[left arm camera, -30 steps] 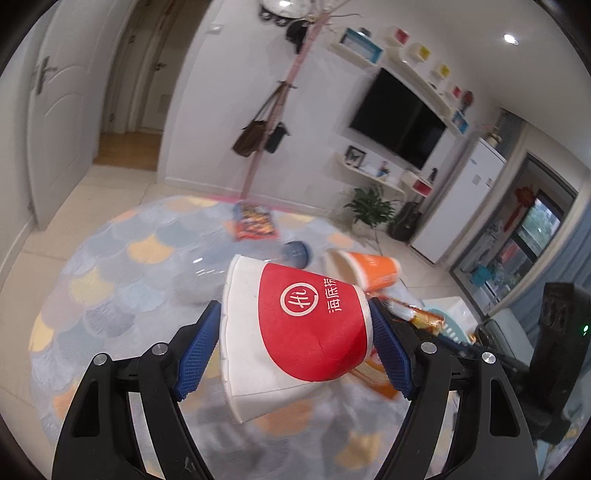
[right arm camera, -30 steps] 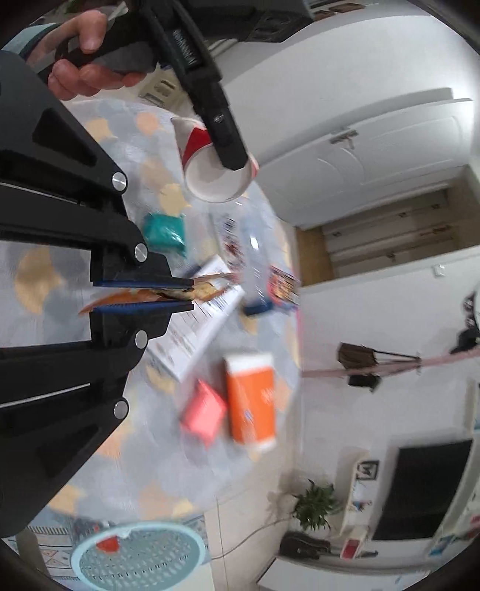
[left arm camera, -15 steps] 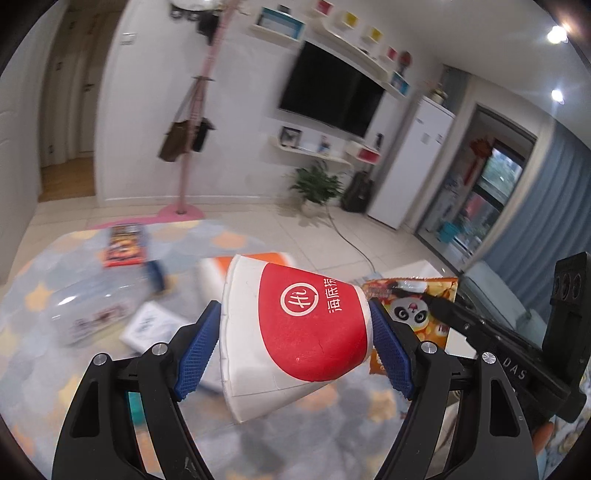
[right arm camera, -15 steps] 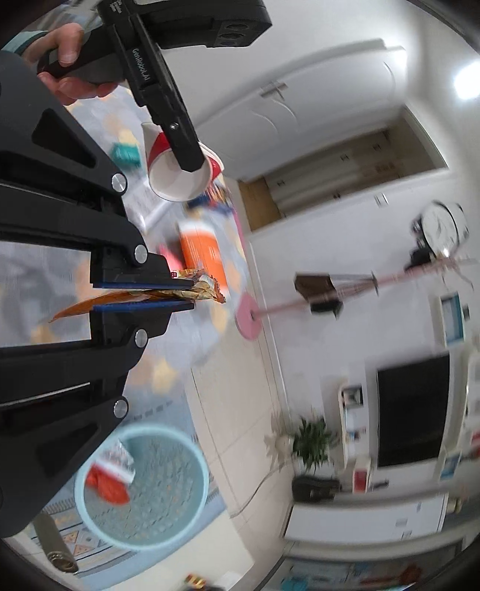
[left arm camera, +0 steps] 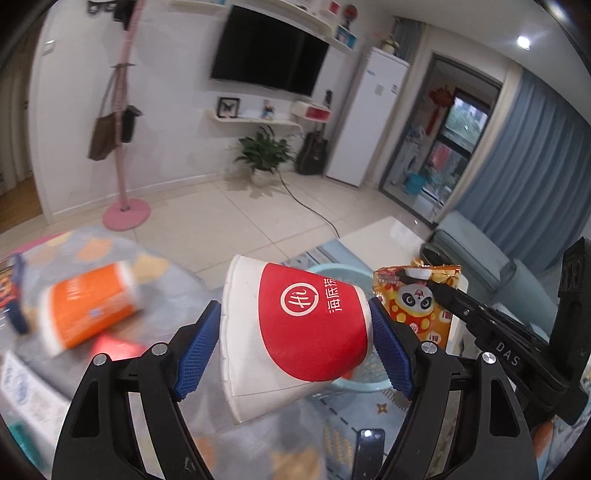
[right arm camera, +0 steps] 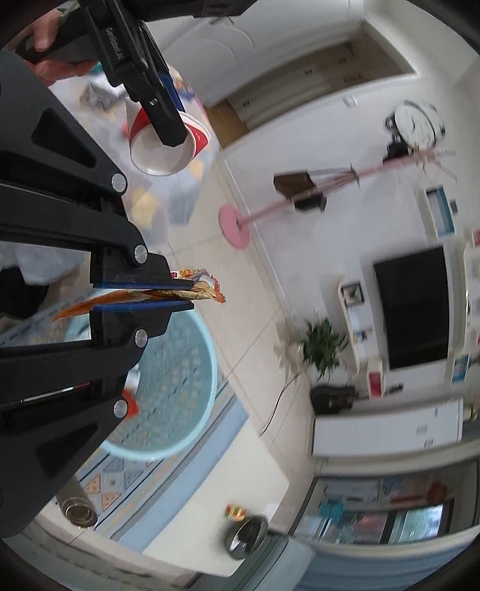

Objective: Collect trash
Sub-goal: 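Carry the packet with the right tool while the left tool carries the cup toward the basket, then open both tools over the blue basket, dropping packet and cup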

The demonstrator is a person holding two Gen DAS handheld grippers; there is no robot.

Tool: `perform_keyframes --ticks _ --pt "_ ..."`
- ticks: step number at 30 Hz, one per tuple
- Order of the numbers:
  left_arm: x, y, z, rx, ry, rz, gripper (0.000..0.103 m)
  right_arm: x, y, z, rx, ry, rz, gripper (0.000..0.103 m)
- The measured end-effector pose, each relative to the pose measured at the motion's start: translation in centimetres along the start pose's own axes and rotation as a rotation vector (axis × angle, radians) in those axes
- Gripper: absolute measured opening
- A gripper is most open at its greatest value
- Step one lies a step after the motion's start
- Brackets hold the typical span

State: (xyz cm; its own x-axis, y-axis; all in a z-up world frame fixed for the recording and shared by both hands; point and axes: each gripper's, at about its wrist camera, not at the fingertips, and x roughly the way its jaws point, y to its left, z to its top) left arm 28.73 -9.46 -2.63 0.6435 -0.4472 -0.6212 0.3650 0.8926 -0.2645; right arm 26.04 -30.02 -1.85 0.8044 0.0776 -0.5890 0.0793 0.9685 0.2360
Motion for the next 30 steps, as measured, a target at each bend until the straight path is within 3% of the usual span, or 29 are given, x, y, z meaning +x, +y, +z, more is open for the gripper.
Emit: perform_keyframes --ticks 8,16,18,21,23,30 --pt "7.7 -2.4 -0.4 -0.013 0.112 -0.079 0.077 4.5 -5.1 -1.4 0.078 0.025 -0.101 0.004" --pt "12.1 -3.4 -1.3 -0.032 0.187 -0.105 0.078 8.2 -8.5 -3.3 0.152 0.112 -0.149 0.005" --pt "12.8 -3.5 -1.3 -0.043 0.199 -0.109 0.079 8.6 -8.8 -3.5 0.171 0.134 -0.14 0.008" --pt "13.4 -3.5 -1.4 -0.051 0.22 -0.108 0.079 8.6 -9.4 -3.7 0.185 0.143 -0.15 0.029" --pt "13.2 -3.9 -1.5 -0.047 0.217 -0.106 0.079 8.3 -9.5 -3.8 0.18 0.127 -0.162 0.05" --pt "9.7 -3.1 -1.3 -0.041 0.156 -0.098 0.087 6.5 -8.2 -3.6 0.173 0.107 -0.116 0.05"
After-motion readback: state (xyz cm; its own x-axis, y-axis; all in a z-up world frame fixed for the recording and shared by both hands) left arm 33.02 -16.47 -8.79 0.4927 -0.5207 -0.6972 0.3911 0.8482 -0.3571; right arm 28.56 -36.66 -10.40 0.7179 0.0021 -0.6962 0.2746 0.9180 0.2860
